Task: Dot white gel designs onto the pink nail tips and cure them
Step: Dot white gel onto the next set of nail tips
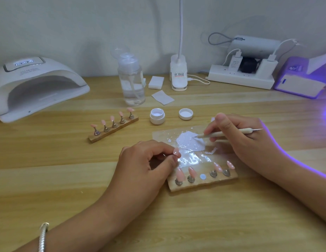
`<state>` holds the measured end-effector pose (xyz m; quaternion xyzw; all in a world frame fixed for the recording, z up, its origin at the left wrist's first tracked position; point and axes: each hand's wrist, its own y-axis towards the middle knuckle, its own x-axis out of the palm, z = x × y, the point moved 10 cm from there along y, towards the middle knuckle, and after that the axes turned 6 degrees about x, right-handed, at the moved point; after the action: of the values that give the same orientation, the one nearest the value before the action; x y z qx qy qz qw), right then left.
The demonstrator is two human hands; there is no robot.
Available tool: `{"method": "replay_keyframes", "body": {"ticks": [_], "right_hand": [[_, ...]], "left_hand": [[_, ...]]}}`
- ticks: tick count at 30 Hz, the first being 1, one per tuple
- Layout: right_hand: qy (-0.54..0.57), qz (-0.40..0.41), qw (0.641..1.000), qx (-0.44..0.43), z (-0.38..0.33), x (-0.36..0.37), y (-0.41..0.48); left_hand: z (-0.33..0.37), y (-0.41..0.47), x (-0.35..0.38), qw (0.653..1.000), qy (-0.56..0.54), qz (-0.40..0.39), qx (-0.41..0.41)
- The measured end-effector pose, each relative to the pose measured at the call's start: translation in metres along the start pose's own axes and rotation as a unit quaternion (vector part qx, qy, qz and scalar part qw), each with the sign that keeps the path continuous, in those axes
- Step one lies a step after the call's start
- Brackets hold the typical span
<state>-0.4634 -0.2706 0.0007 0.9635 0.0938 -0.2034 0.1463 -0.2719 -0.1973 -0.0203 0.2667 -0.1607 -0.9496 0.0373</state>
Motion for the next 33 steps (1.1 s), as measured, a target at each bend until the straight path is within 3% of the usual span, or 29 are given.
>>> {"method": "replay_keyframes", "body": {"ticks": [4, 9, 12, 16, 19, 23, 33], "right_hand": [[-0.054, -0.034, 0.998, -0.023, -0.0038, 0.0085, -0.0015], [-0.017, 0.003, 1.0, -0.01, -0.0013, -0.0003, -0.0014], [-0.011, -0.032, 0.999, 0.01, 0.0014, 0.0072, -0.0009], [0.007, 0.001, 1.0, 0.003, -0.0025, -0.0002, -0.0012], [0.002, -0.019, 1.0, 0.018, 0.001, 0.0037, -0.001], [-0.019, 0.01, 1.0, -0.014, -0.0047, -0.0012, -0.0031], [0.041, -0.026, 0.999, 0.025, 0.0015, 0.0055, -0.0017]], "left_hand": [[-0.0014, -0.0003, -0.0001, 1.0, 0.0, -0.001, -0.004], [-0.0003, -0.0002, 0.0004, 1.0, 0.0, -0.004, -0.002], [0.001, -0.0004, 0.0001, 1.0, -0.002, -0.004, 0.001], [0.002, -0.0006, 0.0014, 1.0, -0.001, -0.01, 0.002], [0.0013, -0.0002, 0.0004, 1.0, -0.003, -0.006, 0.001], [0.0014, 0.0, 0.0007, 1.0, -0.003, -0.006, 0.001], [0.0035, 0.0005, 0.0002, 1.0, 0.009, -0.004, 0.01]]}}
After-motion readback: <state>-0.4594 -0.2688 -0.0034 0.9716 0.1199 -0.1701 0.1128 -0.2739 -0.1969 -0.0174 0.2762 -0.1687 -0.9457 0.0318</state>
